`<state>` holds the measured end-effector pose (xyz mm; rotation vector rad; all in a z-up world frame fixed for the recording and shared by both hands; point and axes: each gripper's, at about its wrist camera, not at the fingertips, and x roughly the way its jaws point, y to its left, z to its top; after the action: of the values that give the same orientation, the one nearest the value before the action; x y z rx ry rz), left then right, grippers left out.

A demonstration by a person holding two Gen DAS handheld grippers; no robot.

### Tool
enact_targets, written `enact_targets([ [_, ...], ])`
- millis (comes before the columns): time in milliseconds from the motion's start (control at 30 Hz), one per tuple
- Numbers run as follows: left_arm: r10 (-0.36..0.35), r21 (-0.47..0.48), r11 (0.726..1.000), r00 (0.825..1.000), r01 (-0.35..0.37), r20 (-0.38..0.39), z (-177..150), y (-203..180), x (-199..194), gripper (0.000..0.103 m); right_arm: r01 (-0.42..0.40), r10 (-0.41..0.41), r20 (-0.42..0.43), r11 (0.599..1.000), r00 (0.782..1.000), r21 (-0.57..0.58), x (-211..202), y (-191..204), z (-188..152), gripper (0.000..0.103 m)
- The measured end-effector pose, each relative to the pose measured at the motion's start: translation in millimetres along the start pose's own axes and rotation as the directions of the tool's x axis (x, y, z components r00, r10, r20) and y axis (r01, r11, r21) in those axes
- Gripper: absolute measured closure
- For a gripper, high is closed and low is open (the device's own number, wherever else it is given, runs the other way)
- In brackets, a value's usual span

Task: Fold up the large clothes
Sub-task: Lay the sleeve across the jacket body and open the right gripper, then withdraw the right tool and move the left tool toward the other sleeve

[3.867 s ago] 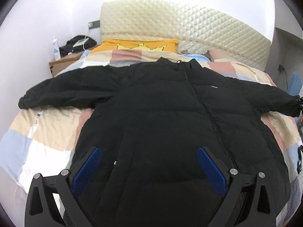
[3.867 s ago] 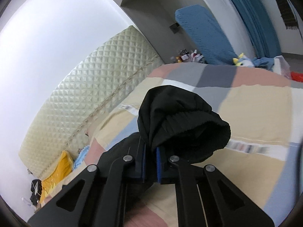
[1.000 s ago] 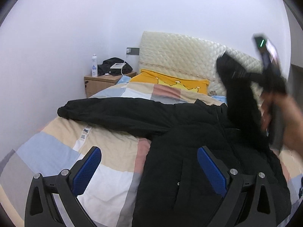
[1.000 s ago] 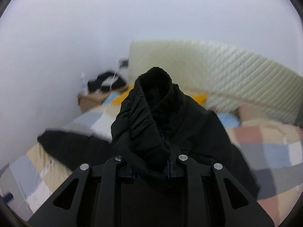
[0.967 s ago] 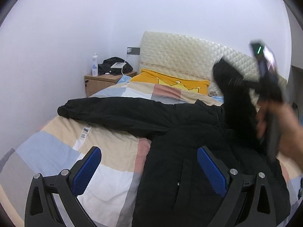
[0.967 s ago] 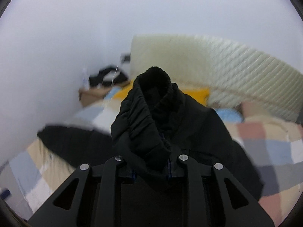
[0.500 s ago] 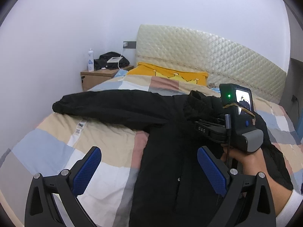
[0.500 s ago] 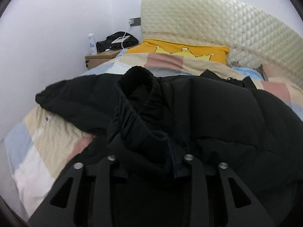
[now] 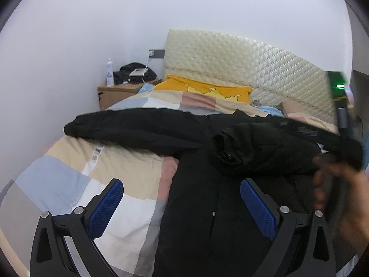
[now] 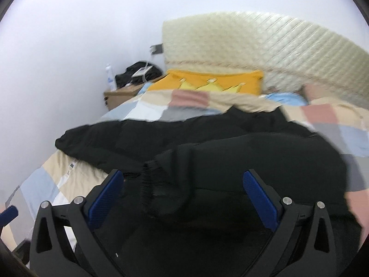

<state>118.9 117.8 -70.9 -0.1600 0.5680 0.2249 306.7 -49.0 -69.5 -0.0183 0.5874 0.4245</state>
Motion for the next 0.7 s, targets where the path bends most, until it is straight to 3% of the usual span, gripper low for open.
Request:
enact_targets([
  [167,-0.063,0.011,0.998,0.997,0.062,0.042,4,-12,-30,0.001,0.054,-0.059,0.077,0.997,0.995,0.062,-78,-24,2,0.000],
  [400,-0.098,0.012,0.995,0.993,0.097,0.067,-8,-27,-63,0.001,0.130,-0.144,0.167,0.988,0.975,0.088,-170,-37,-15,0.000],
  [600,-0.077,0.058,0.996,0.989,0.070,0.129,-12,-38,-93,0.001,0.183,-0.202,0.188,0.977,0.961,0.110,-217,-49,-40,0.000],
  [700,-0.112,0.048,0.993,0.982,0.106,0.152,-11,-39,-106,0.001,0.196,-0.211,0.197,0.976,0.958,0.092,-236,-48,-52,0.000],
])
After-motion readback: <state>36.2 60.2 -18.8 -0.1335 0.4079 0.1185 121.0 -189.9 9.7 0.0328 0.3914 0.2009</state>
